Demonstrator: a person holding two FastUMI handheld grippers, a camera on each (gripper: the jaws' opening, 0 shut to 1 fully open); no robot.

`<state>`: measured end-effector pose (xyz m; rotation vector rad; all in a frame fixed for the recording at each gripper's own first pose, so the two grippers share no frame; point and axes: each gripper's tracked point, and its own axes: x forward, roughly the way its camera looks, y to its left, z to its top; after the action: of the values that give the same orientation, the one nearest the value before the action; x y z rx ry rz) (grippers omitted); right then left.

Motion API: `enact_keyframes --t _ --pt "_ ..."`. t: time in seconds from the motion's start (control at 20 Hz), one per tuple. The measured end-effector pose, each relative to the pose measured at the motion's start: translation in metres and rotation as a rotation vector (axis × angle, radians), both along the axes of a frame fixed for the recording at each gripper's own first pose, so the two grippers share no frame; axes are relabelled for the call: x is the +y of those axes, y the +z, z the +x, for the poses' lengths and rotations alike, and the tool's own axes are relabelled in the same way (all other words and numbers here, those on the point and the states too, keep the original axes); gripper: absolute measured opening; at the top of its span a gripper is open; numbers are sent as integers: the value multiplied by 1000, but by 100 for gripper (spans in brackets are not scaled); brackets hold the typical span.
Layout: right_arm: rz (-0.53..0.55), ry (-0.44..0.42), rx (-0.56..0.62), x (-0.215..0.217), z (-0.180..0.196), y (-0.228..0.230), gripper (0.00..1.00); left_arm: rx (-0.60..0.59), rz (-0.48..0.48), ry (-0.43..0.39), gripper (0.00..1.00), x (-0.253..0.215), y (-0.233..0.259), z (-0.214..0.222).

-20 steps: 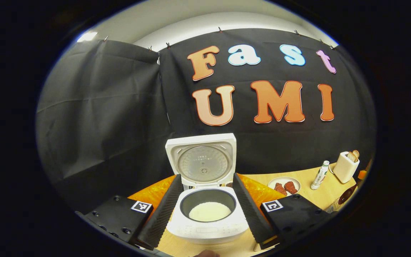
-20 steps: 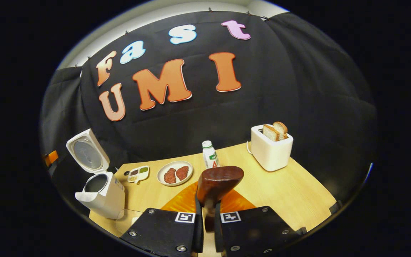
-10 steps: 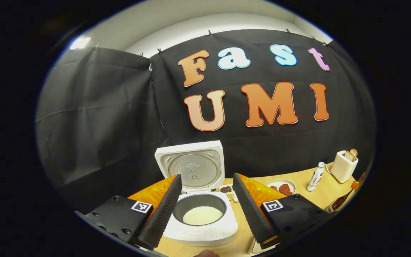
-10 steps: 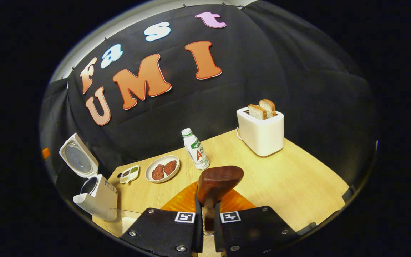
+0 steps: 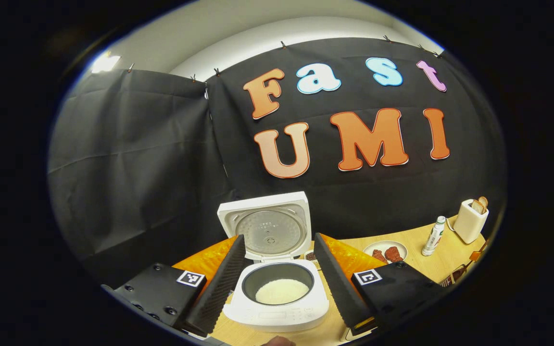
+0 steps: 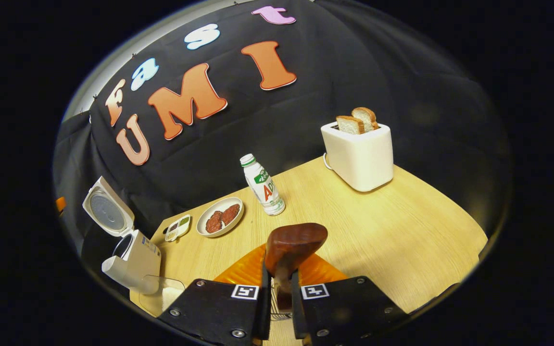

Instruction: Close the left gripper, press the button to open the rice cooker; take a wooden spoon from the chopstick holder with the right hand, scoop a spoonful of rice and pour it into the rice cooker, then put the wooden spoon back into the chopstick holder.

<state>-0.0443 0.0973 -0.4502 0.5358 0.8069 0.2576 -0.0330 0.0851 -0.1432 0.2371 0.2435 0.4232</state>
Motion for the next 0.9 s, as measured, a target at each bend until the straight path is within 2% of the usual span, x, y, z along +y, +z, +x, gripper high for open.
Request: enact_keyframes --t 0.05,0.1,0.15,0.25,0.35,0.4,0.45,0.5,0.55,0.6,0.65,0.8,0.85,0.9 --pt "1 16 12 2 -3 -3 19 -1 -1 -1 97 -1 0 2" --pt "10 13 4 2 -2 -1 15 -3 -3 -2 97 0 1 3" --pt "12 5 -9 1 2 -1 22 -3 -4 -7 97 -2 1 3" --pt "-5 -13 -5 -5 8 -4 27 -8 0 -13 97 -2 3 8" --pt "-30 -10 19 -11 3 -6 40 -20 3 -17 94 1 9 12" --pt "-42 -13 22 -15 2 -6 54 -27 -2 -18 94 3 11 15" --pt "-61 -20 23 -20 3 -4 61 -35 -11 -20 94 5 14 18" --pt "-79 -29 18 -25 3 -2 72 -38 -21 -23 94 9 16 22" --pt "-100 -37 13 -31 2 2 77 -36 -33 -26 98 13 17 27" --pt "-120 -48 6 -38 2 6 82 -35 -51 -30 98 16 17 31" --pt "-140 -58 1 -44 1 11 84 -32 -77 -43 100 18 17 37" --pt "-197 -87 -26 -63 -1 33 91 -23 -124 -50 98 33 23 56" --pt "-213 -94 -44 -66 -2 45 91 -20 -132 -49 94 40 25 63" --pt "-225 -103 -65 -72 -1 59 92 -13 -146 -47 98 47 26 70"
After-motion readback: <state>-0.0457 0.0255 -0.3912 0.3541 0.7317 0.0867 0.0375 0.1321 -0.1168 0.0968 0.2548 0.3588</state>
